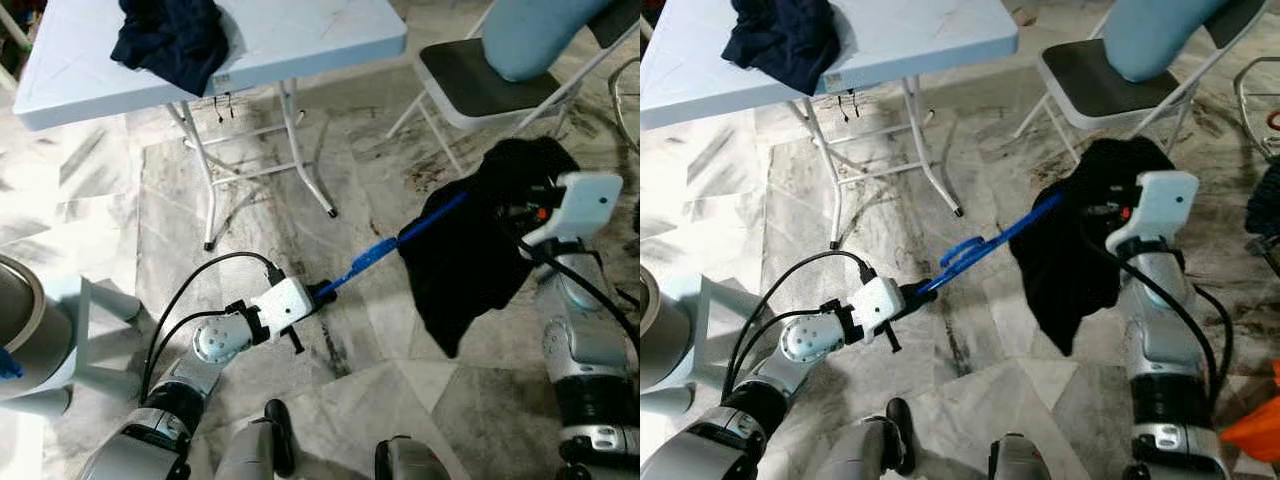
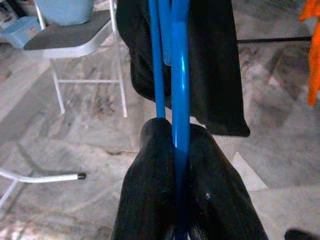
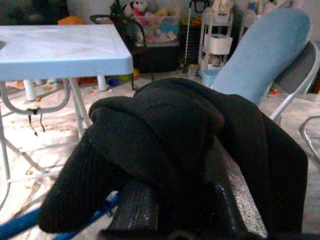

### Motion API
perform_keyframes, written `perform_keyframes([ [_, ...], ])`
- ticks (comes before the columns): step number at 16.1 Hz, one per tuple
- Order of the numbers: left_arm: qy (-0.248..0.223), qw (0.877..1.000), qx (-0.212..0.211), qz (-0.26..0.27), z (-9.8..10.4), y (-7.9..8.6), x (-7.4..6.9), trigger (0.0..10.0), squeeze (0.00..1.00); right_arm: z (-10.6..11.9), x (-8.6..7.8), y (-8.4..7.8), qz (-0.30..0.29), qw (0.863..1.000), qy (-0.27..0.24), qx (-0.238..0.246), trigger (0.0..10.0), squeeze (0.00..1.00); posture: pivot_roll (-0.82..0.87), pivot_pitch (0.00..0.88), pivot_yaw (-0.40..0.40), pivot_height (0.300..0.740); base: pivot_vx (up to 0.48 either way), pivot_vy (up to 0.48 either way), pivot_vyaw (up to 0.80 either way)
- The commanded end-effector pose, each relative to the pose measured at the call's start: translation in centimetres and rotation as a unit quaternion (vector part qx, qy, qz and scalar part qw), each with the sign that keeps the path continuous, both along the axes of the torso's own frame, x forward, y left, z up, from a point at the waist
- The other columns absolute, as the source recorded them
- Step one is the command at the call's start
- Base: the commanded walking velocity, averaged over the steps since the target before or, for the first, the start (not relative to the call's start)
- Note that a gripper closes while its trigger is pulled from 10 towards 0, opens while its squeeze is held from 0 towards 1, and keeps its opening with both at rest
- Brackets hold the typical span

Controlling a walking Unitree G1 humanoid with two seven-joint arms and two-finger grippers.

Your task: Hang hanger

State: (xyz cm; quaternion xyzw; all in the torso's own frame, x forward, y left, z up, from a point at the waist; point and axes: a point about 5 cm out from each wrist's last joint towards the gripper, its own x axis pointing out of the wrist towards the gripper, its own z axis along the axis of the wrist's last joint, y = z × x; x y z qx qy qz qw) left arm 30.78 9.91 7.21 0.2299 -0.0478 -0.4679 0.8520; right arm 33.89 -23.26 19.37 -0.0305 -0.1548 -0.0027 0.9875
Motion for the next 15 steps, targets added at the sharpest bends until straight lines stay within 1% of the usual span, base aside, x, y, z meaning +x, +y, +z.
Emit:
perform_keyframes([
  [1,0.023,0.999,0.03,-0.018,-1.4,0.3,-0.9,0.0,0.0,1.4,0.4,0.9,0.007,1.0,-0.026,-0.003,0.0,0.0,-0.16,0.225,0.068,0.74,0.0,0.0,0.0],
  [2,0.029,0.998,0.048,-0.023,-1.8,0.4,-1.1,0.0,0.0,1.9,0.9,1.7,0.011,0.999,-0.031,0.001,0.0,0.0,-0.16,0.225,0.068,0.74,0.0,0.0,0.0],
  [3,0.034,0.997,0.058,-0.025,-2.1,0.4,-1.2,0.0,0.0,2.1,1.2,2.2,0.013,0.999,-0.032,0.002,0.0,0.0,-0.16,0.222,0.066,0.74,0.0,0.0,0.0],
  [5,0.037,0.997,0.061,-0.026,-2.2,0.3,-1.3,0.0,0.0,1.9,1.4,2.4,0.011,1.0,-0.025,0.0,0.0,0.0,-0.16,0.221,0.063,0.74,0.0,0.0,0.0],
  [6,0.038,0.997,0.061,-0.03,-2.4,0.1,-1.5,0.0,0.0,1.2,1.6,2.3,-0.004,1.0,-0.007,0.0,0.0,0.0,-0.16,0.221,0.057,0.74,0.0,0.0,0.0],
  [8,0.036,0.997,0.059,-0.023,-2.5,0.1,-1.6,0.0,0.0,0.8,1.5,2.0,-0.011,1.0,0.0,0.001,0.0,0.0,-0.16,0.219,0.052,0.74,0.0,0.0,0.0],
  [9,0.031,0.998,0.046,0.006,-2.6,0.4,-1.5,0.0,0.0,0.3,1.3,1.6,-0.02,1.0,0.006,-0.004,0.0,0.0,-0.16,0.213,0.047,0.74,0.0,0.0,0.0],
  [10,0.027,0.999,0.018,0.028,-2.6,0.5,-1.7,0.0,0.0,0.0,1.0,1.0,-0.033,0.999,0.011,-0.014,0.0,0.0,-0.16,0.211,0.044,0.74,0.0,0.0,0.0],
  [11,0.029,0.999,-0.013,0.038,-2.8,0.4,-2.2,0.0,0.0,-0.4,0.7,0.4,-0.049,0.999,0.012,-0.019,0.0,0.0,-0.15,0.211,0.043,0.74,0.0,0.0,0.0],
  [12,0.032,0.998,-0.033,0.035,-3.0,0.2,-2.9,0.0,0.0,-0.6,0.6,-0.1,-0.065,0.997,0.013,-0.025,0.0,0.0,-0.15,0.209,0.042,0.74,0.0,0.0,0.0],
  [15,0.045,0.996,-0.071,0.01,-3.8,-0.3,-5.0,0.0,0.0,-1.2,0.4,-1.4,-0.119,0.992,0.022,-0.03,0.0,0.0,-0.14,0.21,0.04,0.74,0.0,0.0,0.0],
])
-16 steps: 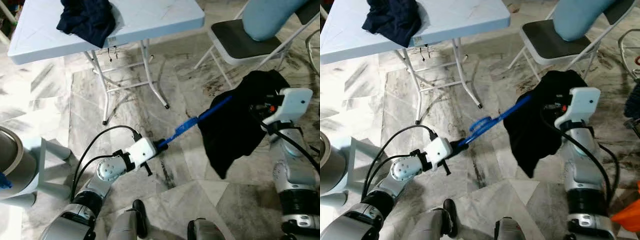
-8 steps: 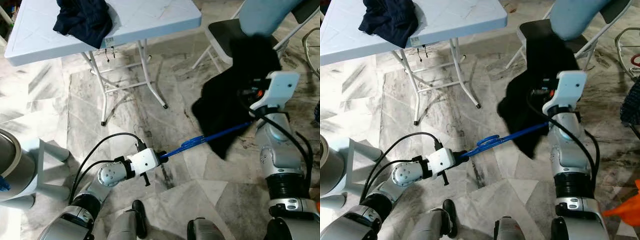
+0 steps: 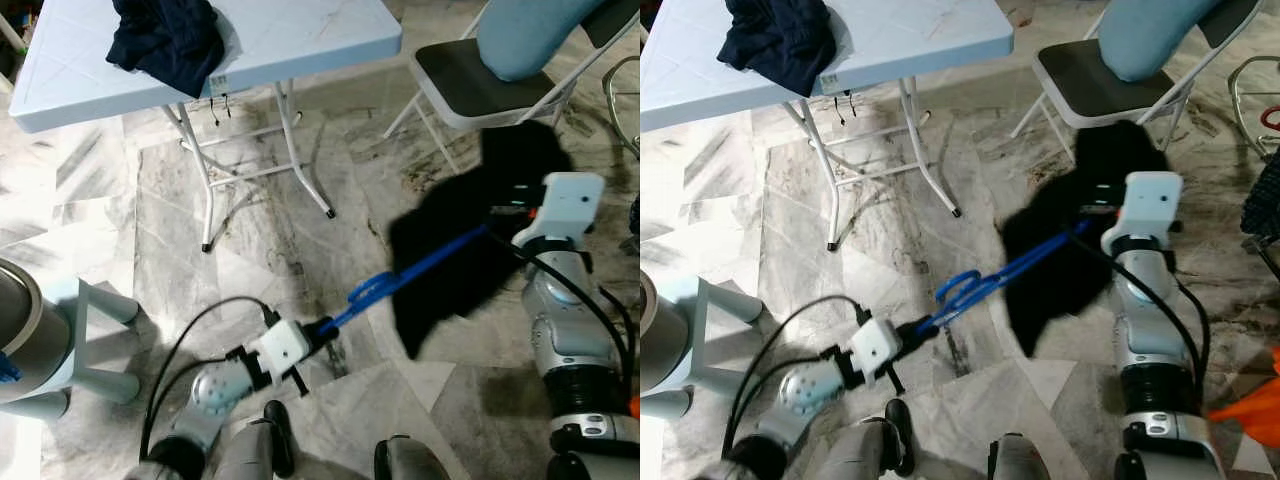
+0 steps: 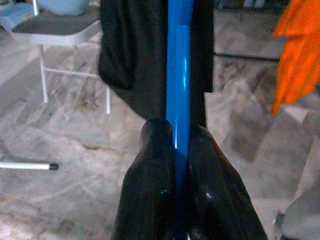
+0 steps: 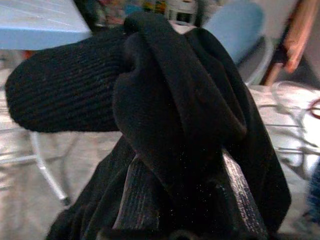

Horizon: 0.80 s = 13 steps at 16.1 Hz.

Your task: Hang hanger

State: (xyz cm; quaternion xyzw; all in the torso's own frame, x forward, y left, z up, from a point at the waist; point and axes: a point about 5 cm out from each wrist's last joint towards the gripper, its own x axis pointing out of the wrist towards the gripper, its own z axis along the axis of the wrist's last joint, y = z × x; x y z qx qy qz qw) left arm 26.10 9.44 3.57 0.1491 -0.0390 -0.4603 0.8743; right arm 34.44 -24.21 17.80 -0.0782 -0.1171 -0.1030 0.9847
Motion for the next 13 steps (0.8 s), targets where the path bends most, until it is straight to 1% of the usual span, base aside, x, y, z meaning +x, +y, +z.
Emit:
perform_keyframes([
  [1,0.012,1.0,-0.015,0.01,-0.5,0.4,-0.8,0.0,0.0,0.5,0.1,-0.8,-0.03,0.999,-0.012,-0.001,0.0,0.0,-0.14,0.21,0.042,0.74,0.0,0.0,0.0],
  [3,0.018,0.997,-0.033,0.063,-0.6,1.5,-0.6,0.0,0.0,0.8,0.2,-0.9,-0.041,0.999,-0.013,-0.007,0.0,0.0,-0.13,0.211,0.038,0.74,0.0,0.0,0.0],
  [4,0.021,0.989,-0.055,0.135,-0.5,3.1,-0.1,0.0,0.0,0.7,0.2,-0.9,-0.041,0.999,-0.015,-0.007,0.0,0.0,-0.13,0.21,0.037,0.74,0.0,0.0,0.0],
  [5,0.034,0.971,-0.087,0.218,-0.3,4.1,1.0,0.0,0.0,0.1,-0.1,-0.8,-0.03,0.999,-0.007,-0.006,0.0,0.0,-0.12,0.21,0.033,0.74,0.0,0.0,0.0],
  [6,0.045,0.953,-0.109,0.281,-0.3,4.9,1.7,0.0,0.0,-0.4,-0.4,-0.7,-0.023,1.0,0.001,-0.004,0.0,0.0,-0.12,0.21,0.033,0.74,0.0,0.0,0.0],
  [7,0.047,0.937,-0.124,0.323,-0.2,5.5,2.0,0.0,0.0,-1.1,-0.9,-0.7,-0.015,1.0,0.005,0.007,0.0,0.0,-0.11,0.203,0.026,0.74,0.0,0.0,0.0],
  [8,0.048,0.922,-0.133,0.36,0.0,6.1,2.2,1.1,0.0,-1.8,-1.4,-0.6,-0.006,1.0,0.013,0.01,0.0,0.0,-0.1,0.199,0.02,0.74,0.0,0.0,0.0],
  [9,0.049,0.908,-0.135,0.393,0.2,6.4,2.5,8.4,0.0,-2.5,-1.8,-0.3,0.004,1.0,0.019,0.02,0.0,0.0,-0.09,0.194,0.017,0.74,0.0,0.0,0.0],
  [10,0.047,0.901,-0.148,0.404,0.7,6.4,2.9,9.8,0.0,-3.2,-2.3,0.2,0.019,0.999,0.023,0.03,0.0,0.0,-0.09,0.191,0.017,0.74,0.0,0.0,0.0],
  [11,0.046,0.9,-0.152,0.406,1.0,6.3,3.2,10.0,0.0,-3.6,-2.4,0.8,0.035,0.998,0.025,0.039,0.0,0.0,-0.07,0.181,0.019,0.74,0.0,0.0,0.0],
  [12,0.059,0.899,-0.14,0.41,1.1,6.0,3.7,10.0,0.0,-3.7,-2.5,1.7,0.06,0.996,0.023,0.054,0.0,0.0,-0.07,0.175,0.02,0.74,0.0,0.0,0.0],
  [13,0.056,0.898,-0.142,0.412,1.4,6.0,4.0,10.0,0.0,-3.7,-2.5,2.4,0.076,0.995,0.02,0.06,0.0,0.0,-0.06,0.17,0.022,0.74,0.0,0.0,0.0],
])
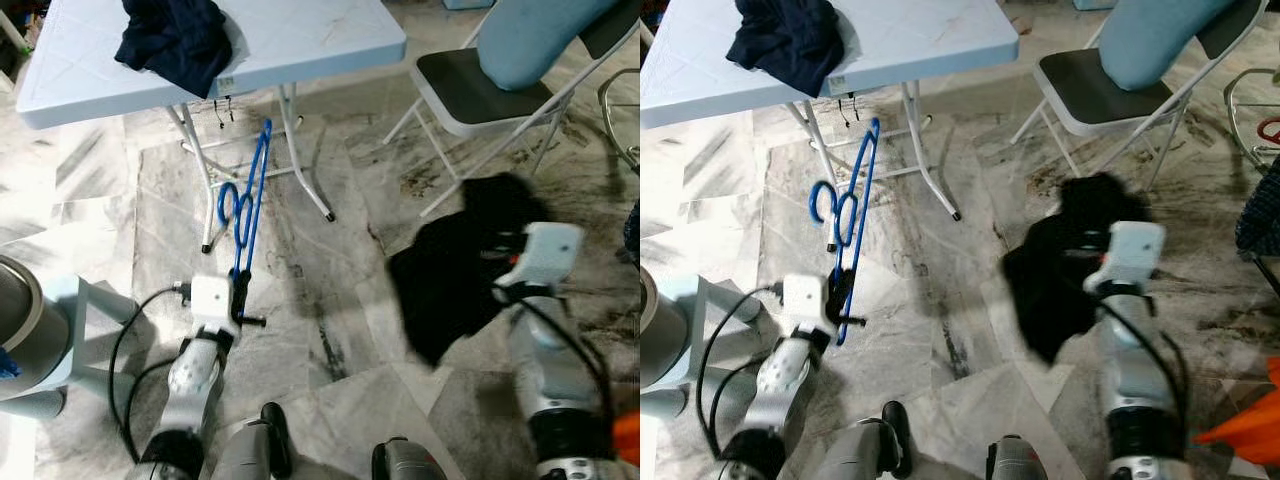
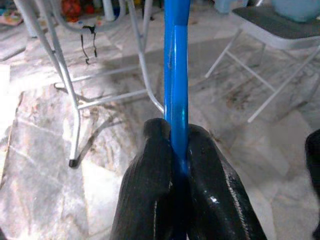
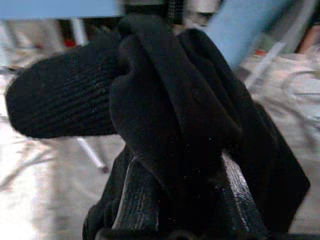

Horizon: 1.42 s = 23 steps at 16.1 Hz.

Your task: Hang hanger

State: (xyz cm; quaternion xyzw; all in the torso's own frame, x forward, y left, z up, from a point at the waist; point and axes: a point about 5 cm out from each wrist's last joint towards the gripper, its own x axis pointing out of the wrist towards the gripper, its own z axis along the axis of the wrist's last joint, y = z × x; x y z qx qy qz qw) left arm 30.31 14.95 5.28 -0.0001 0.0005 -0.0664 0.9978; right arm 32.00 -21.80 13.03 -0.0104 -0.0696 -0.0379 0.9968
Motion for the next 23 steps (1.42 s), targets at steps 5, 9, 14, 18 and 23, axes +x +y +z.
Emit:
perform_keyframes([
  [5,0.0,0.999,0.031,0.033,0.7,1.2,0.2,10.0,0.0,1.8,0.0,3.5,0.077,0.996,-0.046,0.027,10.0,0.0,-0.03,0.151,0.029,0.74,0.0,0.0,0.0],
  [9,-0.017,0.999,0.018,0.022,1.9,1.1,0.7,10.0,0.0,2.4,0.3,4.6,0.076,0.994,-0.063,0.039,10.0,0.0,-0.01,0.152,0.039,0.74,0.0,0.0,0.0],
  [14,-0.025,1.0,0.008,0.002,2.8,0.4,1.0,10.0,0.0,2.7,0.4,4.0,0.055,0.995,-0.07,0.052,10.0,0.0,-0.01,0.164,0.057,0.74,0.299,0.0,0.0],
  [18,-0.029,1.0,0.002,-0.004,3.6,0.0,1.4,10.0,0.0,2.7,0.4,3.8,0.047,0.995,-0.072,0.053,10.0,0.0,0.0,0.167,0.075,0.74,0.467,0.0,0.0],
  [23,-0.001,0.999,0.019,-0.033,2.3,1.0,-0.2,10.0,0.0,1.9,0.1,4.6,0.041,0.995,-0.061,0.071,10.0,0.0,0.01,0.161,0.06,0.74,0.468,0.0,0.0],
])
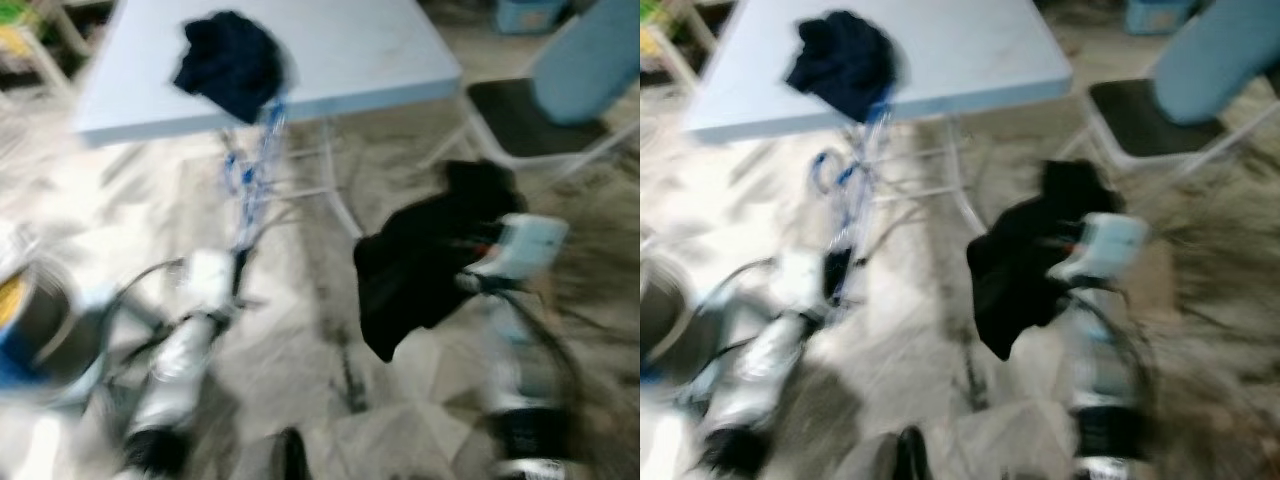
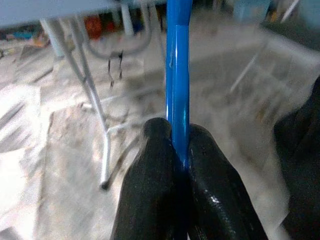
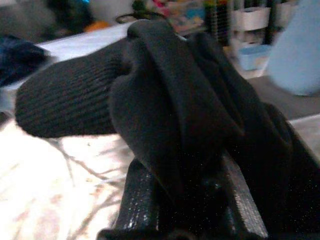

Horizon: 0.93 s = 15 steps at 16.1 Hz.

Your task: Hang hanger

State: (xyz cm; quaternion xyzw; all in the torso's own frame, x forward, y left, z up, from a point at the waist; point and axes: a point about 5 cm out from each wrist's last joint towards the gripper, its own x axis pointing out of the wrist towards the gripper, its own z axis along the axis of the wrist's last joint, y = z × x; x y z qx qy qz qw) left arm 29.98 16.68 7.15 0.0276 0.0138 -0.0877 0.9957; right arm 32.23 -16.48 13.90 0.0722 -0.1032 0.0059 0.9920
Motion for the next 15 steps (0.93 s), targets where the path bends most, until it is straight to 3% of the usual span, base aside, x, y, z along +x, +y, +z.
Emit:
perform_keyframes([
  [1,-0.01,1.0,-0.011,-0.009,0.4,-0.6,0.2,10.0,0.0,1.0,0.1,0.1,0.004,1.0,-0.023,-0.006,10.0,0.0,0.01,0.13,0.039,0.74,0.465,0.0,0.0],
  [4,-0.017,0.999,-0.032,0.025,1.0,-1.1,0.7,10.0,0.0,-0.1,0.6,1.2,0.036,0.999,-0.004,-0.015,10.0,0.0,0.04,0.098,0.043,0.74,0.466,0.0,0.0],
  [7,-0.014,0.999,-0.032,0.015,0.9,-1.5,1.1,10.0,0.0,-0.2,1.2,1.5,0.027,1.0,0.0,0.002,10.0,0.0,0.05,0.044,0.026,0.74,0.45,0.0,0.0],
  [8,0.0,0.998,-0.033,0.052,0.5,-1.1,1.6,10.0,0.0,-0.8,1.3,1.8,0.038,0.999,0.007,-0.003,10.0,0.0,0.04,0.002,0.013,0.74,0.0,0.0,0.0],
  [12,0.02,0.996,-0.049,0.072,-0.1,-1.4,2.0,10.0,0.0,-1.7,1.7,1.9,0.039,0.999,0.026,0.006,10.0,0.0,0.07,0.0,-0.013,0.74,0.0,0.0,0.0],
  [15,0.02,0.995,-0.042,0.093,-0.4,-0.2,1.9,10.0,0.0,-1.4,2.5,2.3,0.044,0.999,0.021,0.008,10.0,0.0,0.1,0.0,-0.009,0.74,0.0,0.0,0.0],
])
